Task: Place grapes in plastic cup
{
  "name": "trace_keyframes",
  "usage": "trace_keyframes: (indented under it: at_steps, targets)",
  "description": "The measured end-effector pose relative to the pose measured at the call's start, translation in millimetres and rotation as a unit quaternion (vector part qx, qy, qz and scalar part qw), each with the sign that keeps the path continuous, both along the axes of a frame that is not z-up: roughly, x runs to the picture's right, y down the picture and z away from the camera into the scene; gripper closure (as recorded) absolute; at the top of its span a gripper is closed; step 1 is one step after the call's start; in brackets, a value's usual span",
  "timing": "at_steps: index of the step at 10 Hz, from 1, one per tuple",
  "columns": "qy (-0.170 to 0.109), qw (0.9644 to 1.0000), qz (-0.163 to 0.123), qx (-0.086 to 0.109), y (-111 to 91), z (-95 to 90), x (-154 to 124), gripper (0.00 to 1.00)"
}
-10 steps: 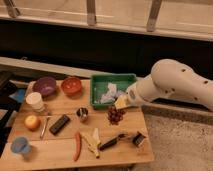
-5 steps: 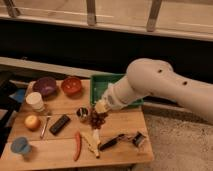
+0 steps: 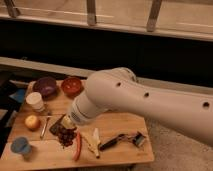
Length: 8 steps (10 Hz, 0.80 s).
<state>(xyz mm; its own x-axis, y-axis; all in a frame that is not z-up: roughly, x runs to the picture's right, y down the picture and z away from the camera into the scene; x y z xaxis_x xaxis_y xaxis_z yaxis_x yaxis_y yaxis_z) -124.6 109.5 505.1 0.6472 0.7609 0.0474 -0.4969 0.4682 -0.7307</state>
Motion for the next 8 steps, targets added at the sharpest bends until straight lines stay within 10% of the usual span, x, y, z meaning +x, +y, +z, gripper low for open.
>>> trace_keyframes:
  at_steps: [8]
  targets:
    - [-0.025, 0.9992, -0.028, 0.011, -5.1, 3.0, -27.6, 1.00]
